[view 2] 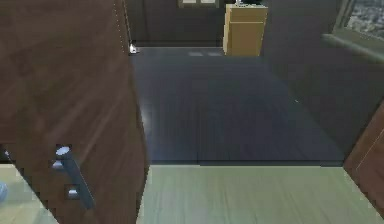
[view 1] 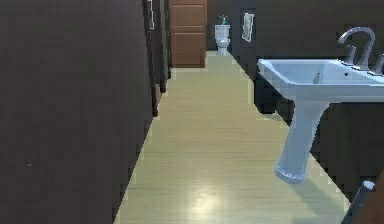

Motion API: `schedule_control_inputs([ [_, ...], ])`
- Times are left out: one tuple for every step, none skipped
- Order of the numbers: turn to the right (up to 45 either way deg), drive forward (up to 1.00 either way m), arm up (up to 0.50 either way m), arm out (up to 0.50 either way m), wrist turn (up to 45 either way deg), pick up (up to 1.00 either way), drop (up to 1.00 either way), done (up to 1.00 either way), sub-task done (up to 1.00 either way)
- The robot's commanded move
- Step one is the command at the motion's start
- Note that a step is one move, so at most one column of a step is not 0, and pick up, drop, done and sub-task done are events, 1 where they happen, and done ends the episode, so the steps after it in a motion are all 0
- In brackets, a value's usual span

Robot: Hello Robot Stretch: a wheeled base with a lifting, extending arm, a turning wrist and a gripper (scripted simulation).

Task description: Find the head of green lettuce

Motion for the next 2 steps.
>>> schedule_control_inputs([
  [0.0, 1.0, 0.0, 0.0, 0.0, 0.0, 0.0, 0.0, 0.0],
  [0.0, 1.0, 0.0, 0.0, 0.0, 0.0, 0.0, 0.0, 0.0],
])
